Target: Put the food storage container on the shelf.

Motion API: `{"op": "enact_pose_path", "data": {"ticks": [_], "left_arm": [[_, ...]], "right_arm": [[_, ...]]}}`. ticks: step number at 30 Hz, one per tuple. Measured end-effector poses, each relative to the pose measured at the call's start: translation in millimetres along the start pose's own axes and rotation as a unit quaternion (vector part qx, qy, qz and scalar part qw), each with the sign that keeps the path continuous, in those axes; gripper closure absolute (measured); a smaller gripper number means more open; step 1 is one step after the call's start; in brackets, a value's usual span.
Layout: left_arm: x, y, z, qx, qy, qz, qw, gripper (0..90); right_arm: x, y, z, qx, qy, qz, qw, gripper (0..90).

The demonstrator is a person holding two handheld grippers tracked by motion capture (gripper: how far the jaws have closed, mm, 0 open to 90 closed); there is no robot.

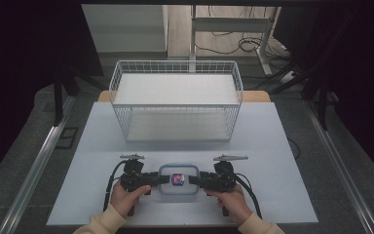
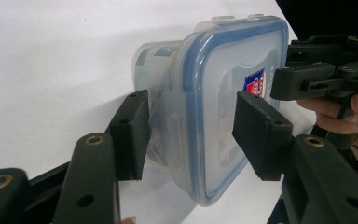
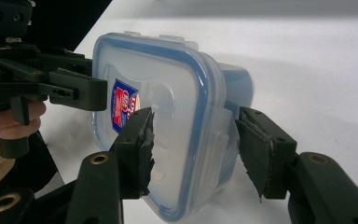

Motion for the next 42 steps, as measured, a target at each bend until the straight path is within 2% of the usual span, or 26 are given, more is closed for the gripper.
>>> {"op": "enact_pose_path", "data": {"ticks": [6,14,17,22,27,33,34,35,36,39,40,42], "left_arm": [[2.8,2.2,-3.7,0.006,-0.011,-0.003,0.9999,48.0],[2.8,3.0,-6.6,0.007,-0.011,-0.002,0.9999,48.0],[0.7,1.2,-8.7,0.003,-0.008,-0.001,1.0000,48.1],[-2.3,-2.3,-10.8,-0.003,0.000,0.000,1.0000,48.3],[-1.8,0.8,-17.5,0.002,0.005,0.005,1.0000,48.4],[1.5,9.4,-36.6,0.013,-0.001,0.004,0.9999,48.4],[3.3,13.9,-46.1,0.016,-0.004,0.003,0.9999,48.4],[3.3,13.9,-46.1,0.016,-0.004,0.003,0.9999,48.4],[4.0,16.3,-51.5,0.018,-0.007,0.001,0.9998,48.4],[6.0,23.0,-70.1,0.024,-0.013,0.000,0.9996,48.3],[5.9,24.9,-76.3,0.028,-0.012,0.003,0.9995,48.3],[7.0,29.3,-88.5,0.034,-0.014,0.004,0.9993,48.3]], "right_arm": [[0.4,2.3,-2.5,0.004,-0.003,-0.005,1.0000,47.1],[-0.6,3.2,-6.5,0.004,-0.001,-0.004,1.0000,47.1],[0.6,3.1,-8.8,0.002,-0.003,-0.003,1.0000,47.1],[7.7,-0.6,-12.0,-0.011,-0.022,-0.009,0.9997,47.2],[4.9,1.8,-21.4,-0.010,-0.019,-0.008,0.9997,47.2],[-1.1,6.6,-37.7,-0.009,-0.015,-0.006,0.9998,47.3],[-4.7,9.4,-47.4,-0.006,-0.011,-0.005,0.9999,47.3],[-6.5,10.8,-52.8,-0.004,-0.009,-0.005,0.9999,47.3],[-6.5,10.8,-52.8,-0.004,-0.009,-0.005,0.9999,47.3],[-11.9,15.3,-70.8,-0.003,-0.003,-0.004,1.0000,47.3],[-15.7,18.7,-84.8,0.000,0.002,-0.001,1.0000,47.3],[-17.4,20.4,-91.9,0.000,0.005,0.000,1.0000,47.3]]}}
Point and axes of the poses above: each handheld gripper's, and its own axes: y roughly backward along the jaws, z roughly out of its underside, x roughly to its right, the point moved 4 cm from there along -y, roughly forward along the jaws, and after that the axes turned 5 degrees about -y, right-handed, at the moved point
